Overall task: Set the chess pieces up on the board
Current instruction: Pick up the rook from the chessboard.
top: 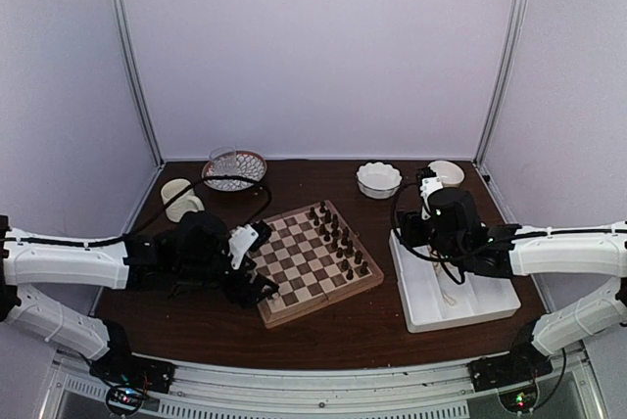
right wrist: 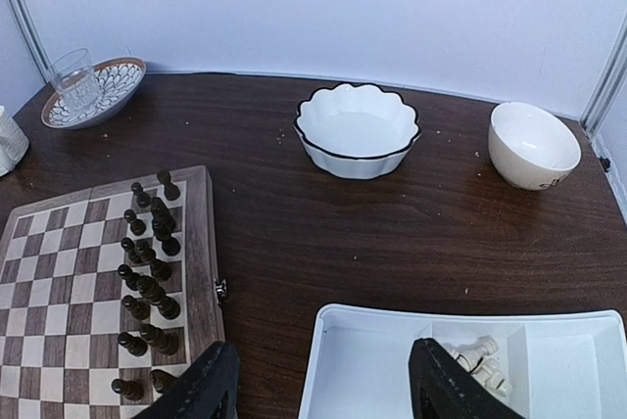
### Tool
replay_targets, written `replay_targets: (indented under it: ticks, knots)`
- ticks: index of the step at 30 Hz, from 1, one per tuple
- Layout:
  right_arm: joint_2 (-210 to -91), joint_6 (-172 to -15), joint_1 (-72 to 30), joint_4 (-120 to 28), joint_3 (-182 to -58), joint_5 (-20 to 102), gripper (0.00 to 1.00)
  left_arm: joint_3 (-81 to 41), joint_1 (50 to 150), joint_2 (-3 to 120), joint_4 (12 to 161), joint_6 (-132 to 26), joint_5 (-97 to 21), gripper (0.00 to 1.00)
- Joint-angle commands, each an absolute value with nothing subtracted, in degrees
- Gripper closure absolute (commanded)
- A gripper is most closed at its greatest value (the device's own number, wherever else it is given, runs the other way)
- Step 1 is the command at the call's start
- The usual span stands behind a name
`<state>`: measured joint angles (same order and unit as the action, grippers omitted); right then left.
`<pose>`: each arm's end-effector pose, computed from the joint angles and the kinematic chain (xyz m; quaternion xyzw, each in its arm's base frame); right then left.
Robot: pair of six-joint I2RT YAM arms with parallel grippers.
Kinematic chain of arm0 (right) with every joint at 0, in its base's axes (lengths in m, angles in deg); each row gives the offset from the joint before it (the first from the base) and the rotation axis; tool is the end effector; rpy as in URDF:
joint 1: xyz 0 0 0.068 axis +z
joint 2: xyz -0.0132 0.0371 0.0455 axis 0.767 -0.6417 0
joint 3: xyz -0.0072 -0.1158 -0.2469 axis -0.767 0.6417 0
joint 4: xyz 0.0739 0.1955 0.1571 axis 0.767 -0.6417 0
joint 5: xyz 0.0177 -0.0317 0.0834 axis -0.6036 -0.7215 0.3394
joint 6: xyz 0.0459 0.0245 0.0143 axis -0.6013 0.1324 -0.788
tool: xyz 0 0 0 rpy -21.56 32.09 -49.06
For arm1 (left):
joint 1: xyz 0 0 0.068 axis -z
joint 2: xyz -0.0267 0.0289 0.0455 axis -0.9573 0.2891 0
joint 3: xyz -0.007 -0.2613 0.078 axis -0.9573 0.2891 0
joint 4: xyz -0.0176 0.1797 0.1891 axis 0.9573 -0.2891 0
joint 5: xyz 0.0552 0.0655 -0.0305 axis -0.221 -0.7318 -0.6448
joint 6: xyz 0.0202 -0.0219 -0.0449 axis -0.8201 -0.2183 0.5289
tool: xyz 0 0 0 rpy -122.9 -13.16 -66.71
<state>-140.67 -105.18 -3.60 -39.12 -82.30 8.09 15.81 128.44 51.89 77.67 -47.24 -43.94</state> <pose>0.1951 0.1836 0.2292 -0.0941 0.8362 0.1156 0.5278 0.1402 -0.2046 0.2071 0.2990 0.8550 -0.2664 0.3297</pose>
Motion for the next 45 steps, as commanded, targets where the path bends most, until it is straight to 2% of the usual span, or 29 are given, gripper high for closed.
replay_targets:
  ticks: [1, 8, 22, 31, 35, 43, 45]
  knots:
    - [-140.2, -106.7, -3.9, -38.6, -82.3, 5.9, 0.38, 11.5, 132.2, 54.5, 73.3, -49.8, -51.6, 0.17]
    - [-140.1, -106.7, -4.0, -38.6, -82.4, 6.1, 0.38, 8.6, 132.8, 60.2, 71.3, -48.7, -52.0, 0.18]
    - [-139.7, -106.7, -4.0, -38.8, -82.4, 6.0, 0.38, 5.8, 132.8, 65.6, 69.9, -49.1, -50.0, 0.40]
    - [-140.0, -106.7, -4.1, -38.9, -82.5, 6.0, 0.38, 4.2, 132.8, 68.1, 68.6, -49.2, -49.4, 0.45]
    - [-140.2, -106.7, -4.1, -39.1, -82.7, 6.2, 0.38, 3.8, 132.8, 68.5, 68.1, -49.0, -49.5, 0.55]
    - [-140.4, -106.7, -4.1, -39.1, -82.8, 6.3, 0.38, 2.6, 132.8, 70.0, 66.7, -48.9, -50.0, 0.56]
    - [-140.5, -106.7, -4.1, -39.1, -82.8, 6.4, 0.38, 2.6, 132.8, 70.2, 66.7, -49.0, -50.1, 0.59]
